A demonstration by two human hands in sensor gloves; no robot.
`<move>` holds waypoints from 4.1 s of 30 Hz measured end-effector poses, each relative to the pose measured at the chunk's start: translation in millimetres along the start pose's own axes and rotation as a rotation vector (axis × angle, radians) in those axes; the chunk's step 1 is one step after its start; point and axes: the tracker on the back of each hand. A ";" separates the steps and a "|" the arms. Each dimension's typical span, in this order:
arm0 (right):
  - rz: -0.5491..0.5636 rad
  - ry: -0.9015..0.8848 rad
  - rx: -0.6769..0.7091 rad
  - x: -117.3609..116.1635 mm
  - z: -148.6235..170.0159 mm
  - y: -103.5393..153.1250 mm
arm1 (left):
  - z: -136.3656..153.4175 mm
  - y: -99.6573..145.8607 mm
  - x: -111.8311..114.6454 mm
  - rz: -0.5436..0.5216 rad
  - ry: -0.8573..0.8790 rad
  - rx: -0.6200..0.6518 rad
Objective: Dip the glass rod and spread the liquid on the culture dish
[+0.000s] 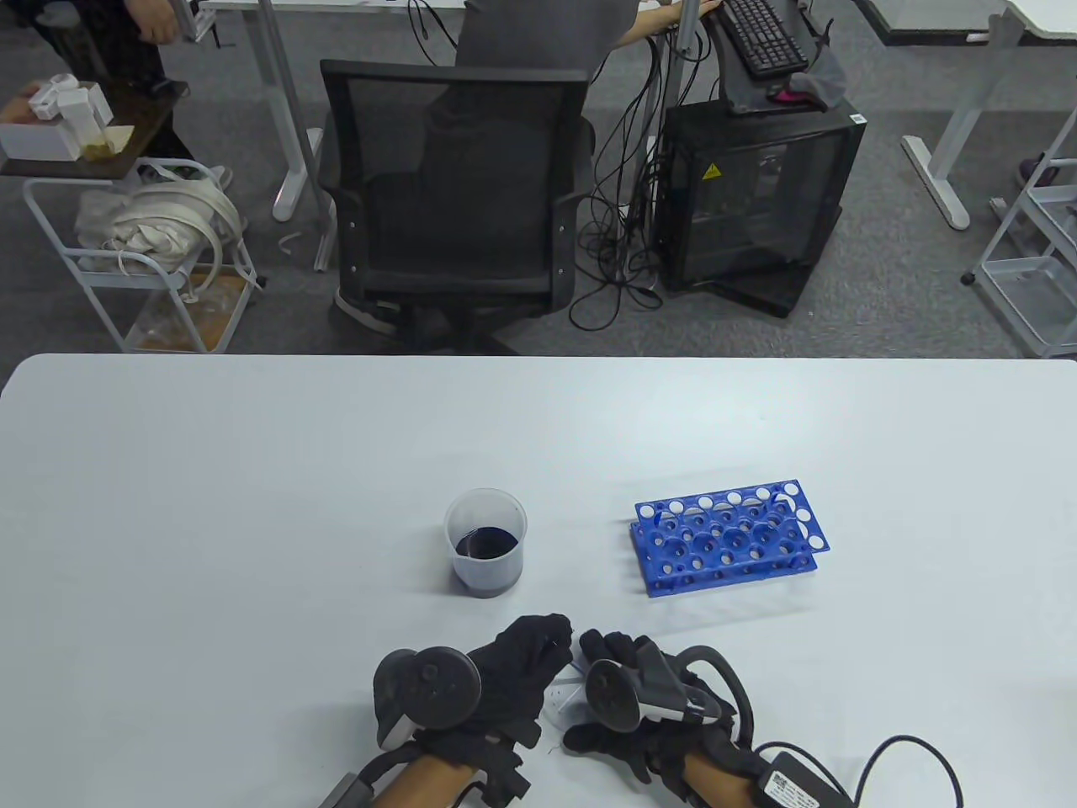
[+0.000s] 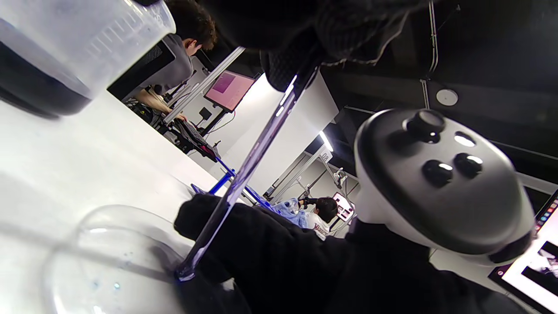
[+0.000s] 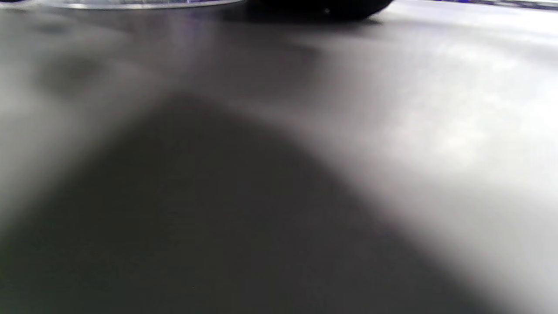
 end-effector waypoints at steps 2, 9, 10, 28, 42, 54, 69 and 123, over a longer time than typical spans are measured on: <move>0.000 0.000 0.000 0.0 0.0 0.0 | 0.3 -0.3 -2.6 -0.009 -0.021 0.007; 0.000 0.001 0.000 0.1 0.1 0.1 | -0.9 1.9 -15.9 -0.043 -0.070 0.049; 0.000 -0.001 0.001 0.0 0.0 0.0 | -2.4 2.2 -17.6 -0.047 -0.082 0.059; -0.001 0.001 -0.001 -0.3 -0.2 0.0 | -3.7 4.8 4.4 0.003 0.094 -0.044; -0.002 0.004 -0.004 -0.2 -0.3 0.0 | 3.4 -0.8 -17.0 -0.058 -0.027 -0.018; -0.002 0.004 -0.005 -0.7 -0.3 0.4 | -2.8 6.2 -7.5 -0.011 0.102 -0.031; -0.002 0.005 -0.006 -1.0 -0.2 0.5 | 6.0 -2.1 -2.6 -0.014 0.087 -0.070; -0.003 0.004 -0.003 -1.4 -0.1 0.6 | -5.4 -1.9 -27.5 -0.089 0.096 0.011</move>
Point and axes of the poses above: the tracker on the back of each hand, its own z axis roughly to the little-finger side, its own y axis roughly from the fingertips to the wrist, x = y × z, and after that the axes turned 14 degrees about -z, right-handed
